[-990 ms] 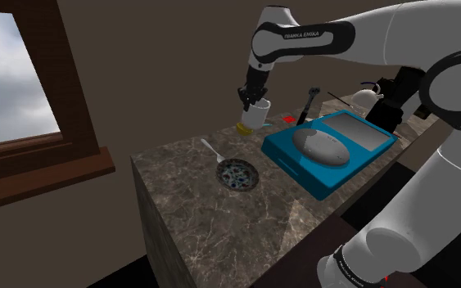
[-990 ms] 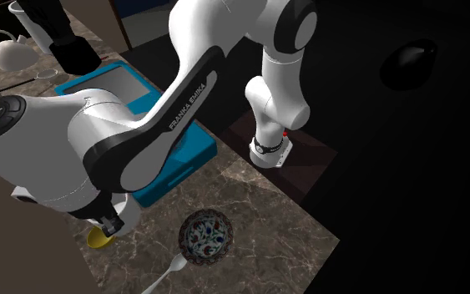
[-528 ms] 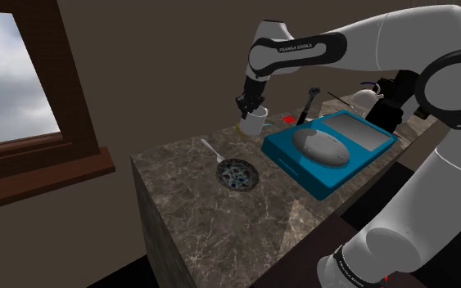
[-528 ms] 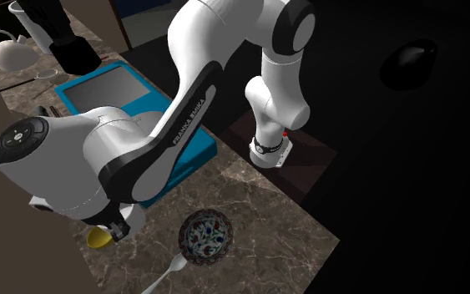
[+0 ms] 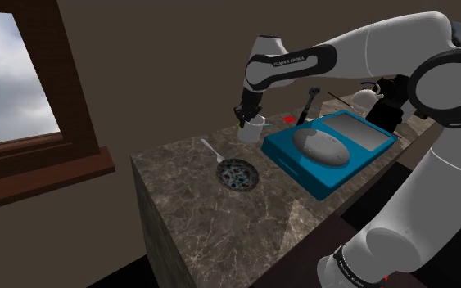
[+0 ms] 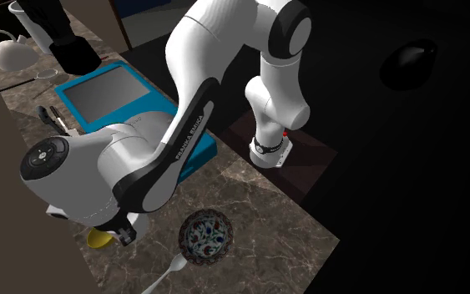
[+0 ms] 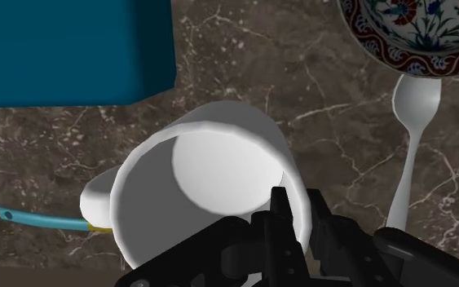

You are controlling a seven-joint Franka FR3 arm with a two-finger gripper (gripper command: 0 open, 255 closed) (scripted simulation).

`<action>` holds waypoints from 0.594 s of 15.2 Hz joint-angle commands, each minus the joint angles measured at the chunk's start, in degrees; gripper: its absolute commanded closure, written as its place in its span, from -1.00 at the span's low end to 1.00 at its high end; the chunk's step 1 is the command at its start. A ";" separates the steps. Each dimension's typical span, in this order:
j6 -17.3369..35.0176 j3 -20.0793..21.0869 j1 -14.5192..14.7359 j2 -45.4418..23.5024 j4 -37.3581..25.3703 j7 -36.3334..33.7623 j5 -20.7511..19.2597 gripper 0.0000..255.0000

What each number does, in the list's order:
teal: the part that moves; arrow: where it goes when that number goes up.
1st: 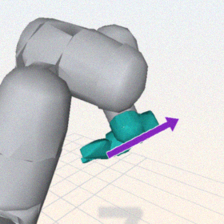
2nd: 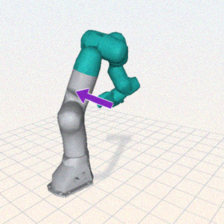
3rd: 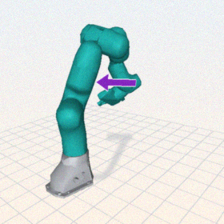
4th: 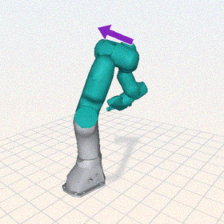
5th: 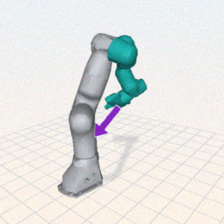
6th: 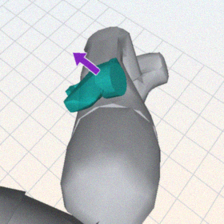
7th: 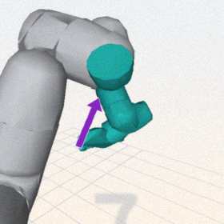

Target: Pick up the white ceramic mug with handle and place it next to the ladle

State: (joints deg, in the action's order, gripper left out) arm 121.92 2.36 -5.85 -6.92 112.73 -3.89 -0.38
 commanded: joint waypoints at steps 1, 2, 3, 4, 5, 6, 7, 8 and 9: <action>1.48 -0.01 0.00 -0.65 0.78 -0.02 -0.04 1.00; 2.20 -0.01 0.00 -0.95 1.18 -0.03 -0.06 1.00; 2.91 -0.01 0.01 -1.27 1.58 -0.04 -0.07 1.00; 3.62 -0.02 0.01 -1.60 1.96 -0.05 -0.09 1.00; 4.33 -0.02 0.01 -1.94 2.33 -0.07 -0.12 1.00; 5.03 -0.02 0.02 -2.29 2.68 -0.08 -0.14 1.00; 5.63 -0.03 0.02 -2.58 2.99 -0.09 -0.15 1.00; 5.62 -0.03 0.02 -2.59 2.98 -0.10 -0.15 1.00; 5.62 -0.03 0.02 -2.59 2.98 -0.10 -0.15 1.00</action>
State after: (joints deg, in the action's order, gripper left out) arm 127.37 2.33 -5.83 -9.44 115.66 -3.97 -0.52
